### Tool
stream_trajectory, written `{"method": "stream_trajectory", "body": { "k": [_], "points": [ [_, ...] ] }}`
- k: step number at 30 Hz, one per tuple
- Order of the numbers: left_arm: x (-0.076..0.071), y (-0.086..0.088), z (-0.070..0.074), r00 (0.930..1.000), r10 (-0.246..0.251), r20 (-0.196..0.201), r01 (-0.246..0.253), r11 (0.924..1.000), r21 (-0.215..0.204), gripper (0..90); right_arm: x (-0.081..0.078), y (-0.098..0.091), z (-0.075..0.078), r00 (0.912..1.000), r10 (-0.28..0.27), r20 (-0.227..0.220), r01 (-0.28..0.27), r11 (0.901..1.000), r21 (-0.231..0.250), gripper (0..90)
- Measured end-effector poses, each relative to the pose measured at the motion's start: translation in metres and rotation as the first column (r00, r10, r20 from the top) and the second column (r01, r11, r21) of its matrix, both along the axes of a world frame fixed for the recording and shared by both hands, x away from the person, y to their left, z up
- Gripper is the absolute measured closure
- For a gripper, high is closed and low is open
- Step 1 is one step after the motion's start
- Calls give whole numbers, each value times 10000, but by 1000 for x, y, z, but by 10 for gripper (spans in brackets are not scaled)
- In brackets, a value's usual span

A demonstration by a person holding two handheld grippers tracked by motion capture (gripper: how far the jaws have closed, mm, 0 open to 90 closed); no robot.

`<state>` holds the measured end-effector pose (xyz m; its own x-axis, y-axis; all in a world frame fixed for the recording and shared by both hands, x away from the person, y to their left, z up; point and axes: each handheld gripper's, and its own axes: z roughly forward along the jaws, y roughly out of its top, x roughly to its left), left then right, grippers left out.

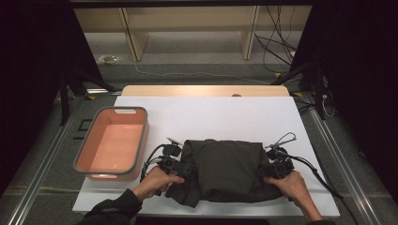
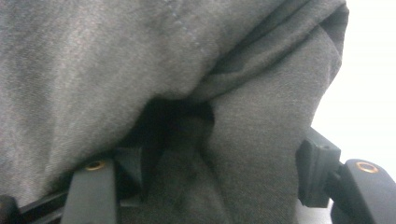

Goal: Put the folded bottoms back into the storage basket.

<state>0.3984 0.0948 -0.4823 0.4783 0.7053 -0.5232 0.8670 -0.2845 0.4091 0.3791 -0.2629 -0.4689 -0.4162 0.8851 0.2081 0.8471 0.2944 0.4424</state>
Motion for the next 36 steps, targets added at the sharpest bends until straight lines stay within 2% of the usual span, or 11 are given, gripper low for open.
{"method": "stream_trajectory", "body": {
  "k": [3, 6, 9, 10, 12, 14, 17, 25, 29, 34, 36],
  "points": [
    [1, -1, -1, 9999, -131, -17, 131, 9998, -131, 317, -1, 4, 0, 9997, 213, -93, -210, 9993, 296, 427],
    [1, -3, -3, 9997, -122, 206, 125, 9999, -120, 440, -3, 13, 1, 9990, 431, -72, -430, 9990, 83, 454],
    [1, -5, -6, 9996, -169, 218, 172, 9997, -167, 616, -3, 14, 1, 9993, 375, -7, -375, 9993, 77, 552],
    [1, -5, -6, 9995, -221, 213, 225, 9996, -191, 688, -3, 14, 1, 9992, 380, 99, -380, 9993, -25, 626],
    [1, -5, -6, 9996, -184, 217, 191, 9994, -302, 764, -3, 15, 0, 9993, 326, 201, -326, 9995, 12, 734],
    [0, -5, -5, 9994, -196, 280, 207, 9989, -418, 800, -3, 16, 0, 9992, 314, 251, -316, 9995, 71, 780],
    [-1, -4, -2, 9986, -258, 468, 285, 9979, -578, 823, -5, 15, 2, 9985, 258, 484, -263, 9996, 106, 820],
    [-3, -1, 9, 9941, -301, 1040, 410, 9937, -1042, 831, -7, 18, 13, 9902, 233, 1375, -246, 9997, 76, 833],
    [-4, -2, 19, 9871, -335, 1565, 517, 9921, -1140, 833, -8, 16, 19, 9839, 51, 1789, -108, 9995, 309, 834],
    [-3, -1, 21, 9859, -377, 1630, 575, 9913, -1181, 833, -8, 15, 23, 9793, -40, 2025, -35, 9993, 366, 837],
    [-1, -1, 20, 9876, -419, 1512, 595, 9917, -1139, 832, -8, 17, 24, 9788, -8, 2048, -56, 9995, 308, 836]
  ]
}}
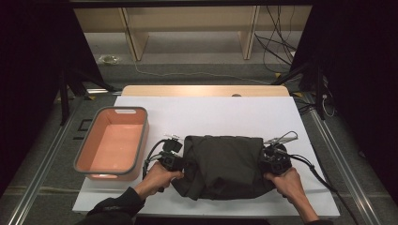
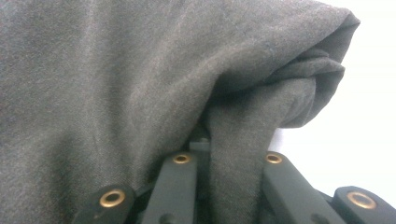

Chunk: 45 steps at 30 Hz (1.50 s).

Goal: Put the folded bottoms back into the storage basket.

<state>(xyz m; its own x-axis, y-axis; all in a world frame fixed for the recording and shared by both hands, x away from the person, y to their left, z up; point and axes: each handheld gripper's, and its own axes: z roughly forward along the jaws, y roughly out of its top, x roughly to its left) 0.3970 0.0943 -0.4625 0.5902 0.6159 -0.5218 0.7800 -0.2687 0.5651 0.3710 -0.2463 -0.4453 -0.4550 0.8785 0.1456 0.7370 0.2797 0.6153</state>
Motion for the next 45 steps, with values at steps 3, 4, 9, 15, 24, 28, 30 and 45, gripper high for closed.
{"method": "stream_trajectory", "body": {
  "k": [3, 4, 9, 15, 24, 28, 30, 45],
  "points": [
    [2, 0, -6, 9996, 67, -284, -61, 9998, 204, 799, 1, 1, -2, 9999, 8, -150, -10, 9998, -188, 830],
    [3, 0, -8, 9991, 119, -395, -110, 9996, 243, 768, 1, 1, -4, 9998, 22, -213, -28, 9996, -268, 826],
    [6, -2, -12, 9960, 138, -879, -75, 9974, 719, 544, 4, 2, -8, 9976, 56, -685, -84, 9991, -416, 748],
    [10, -2, -14, 9938, 496, -998, -375, 9921, 1196, 362, 10, 2, -16, 9923, -15, -1237, -82, 9969, -784, 527],
    [13, -9, -21, 9913, 212, -1302, -78, 9947, 1029, 378, 17, 3, -24, 9831, 46, -1831, -164, 9979, -632, 500],
    [12, -13, -25, 9927, 100, -1199, 13, 9956, 937, 564, 16, 7, -24, 9826, 177, -1848, -279, 9982, -528, 679],
    [11, -13, -26, 9940, 81, -1094, 13, 9963, 856, 720, 15, 9, -24, 9834, 233, -1799, -331, 9981, -520, 768],
    [0, -2, 8, 9984, -553, -84, 552, 9984, -153, 837, 4, 16, 2, 9969, 631, -463, -604, 9966, 568, 841]
  ]
}}
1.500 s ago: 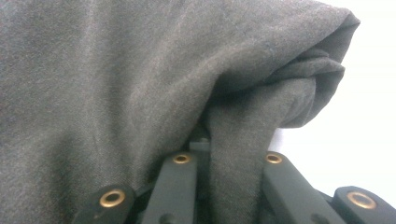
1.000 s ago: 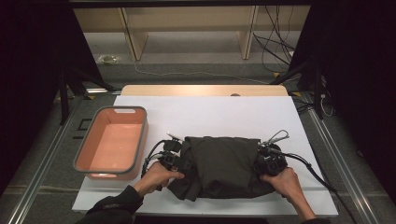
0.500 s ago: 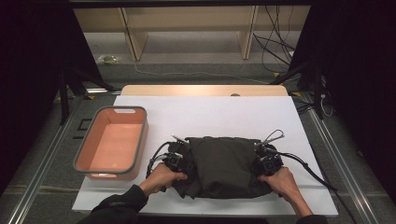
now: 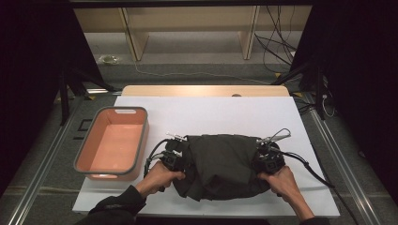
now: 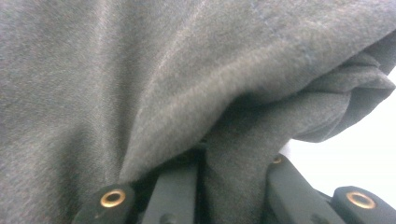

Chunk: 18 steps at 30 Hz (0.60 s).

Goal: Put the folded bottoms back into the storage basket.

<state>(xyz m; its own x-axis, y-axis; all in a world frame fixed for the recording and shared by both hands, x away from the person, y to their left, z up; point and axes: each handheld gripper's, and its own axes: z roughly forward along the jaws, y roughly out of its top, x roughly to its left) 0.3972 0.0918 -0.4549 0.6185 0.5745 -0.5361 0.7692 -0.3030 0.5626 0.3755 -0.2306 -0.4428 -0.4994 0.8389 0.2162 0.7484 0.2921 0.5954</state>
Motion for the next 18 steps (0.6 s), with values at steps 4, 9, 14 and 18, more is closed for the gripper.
{"method": "stream_trajectory", "body": {
  "k": [4, 9, 14, 18],
  "points": [
    [-1, 8, 11, 9997, -111, 214, 114, 9999, -112, 836, -1, 4, 10, 9996, -1, 300, -3, 9999, 154, 841],
    [-1, 18, 24, 9990, -123, 425, 130, 9998, -163, 836, -2, 10, 22, 9974, 47, 714, -72, 9994, 346, 841],
    [3, 26, 32, 9987, -166, 476, 174, 9997, -157, 835, -1, 16, 29, 9957, 57, 930, -97, 9991, 422, 841],
    [6, 34, 39, 9988, -239, 418, 245, 9996, -157, 834, 1, 22, 36, 9942, 116, 1066, -168, 9987, 489, 841]
  ]
}}
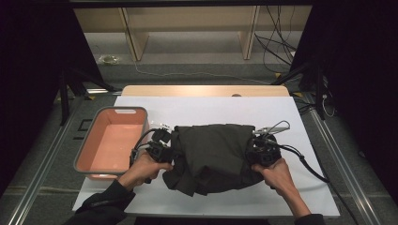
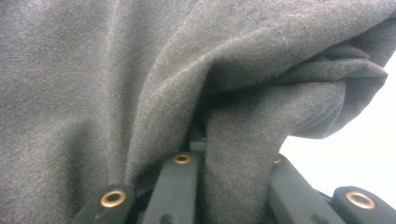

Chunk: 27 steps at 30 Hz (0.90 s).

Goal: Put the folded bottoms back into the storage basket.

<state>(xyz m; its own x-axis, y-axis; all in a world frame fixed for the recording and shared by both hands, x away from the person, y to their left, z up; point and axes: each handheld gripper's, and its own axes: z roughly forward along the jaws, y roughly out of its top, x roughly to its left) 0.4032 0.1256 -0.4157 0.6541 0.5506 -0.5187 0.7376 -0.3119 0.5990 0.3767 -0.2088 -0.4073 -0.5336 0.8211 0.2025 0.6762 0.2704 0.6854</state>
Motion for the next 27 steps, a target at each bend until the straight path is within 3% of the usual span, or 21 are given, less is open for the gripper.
{"method": "stream_trajectory", "body": {
  "k": [7, 20, 27],
  "points": [
    [5, 20, 17, 9999, -150, 65, 150, 9999, -39, 832, 4, 15, 14, 9996, 147, 223, -151, 9997, 172, 841],
    [14, 58, 42, 9995, 151, 271, -148, 9998, -132, 832, 19, 47, 34, 9980, 474, 423, -491, 9980, 405, 842],
    [16, 78, 58, 9990, 285, 352, -267, 9984, -498, 833, 27, 61, 51, 9965, 594, 594, -637, 9953, 731, 842]
  ]
}}
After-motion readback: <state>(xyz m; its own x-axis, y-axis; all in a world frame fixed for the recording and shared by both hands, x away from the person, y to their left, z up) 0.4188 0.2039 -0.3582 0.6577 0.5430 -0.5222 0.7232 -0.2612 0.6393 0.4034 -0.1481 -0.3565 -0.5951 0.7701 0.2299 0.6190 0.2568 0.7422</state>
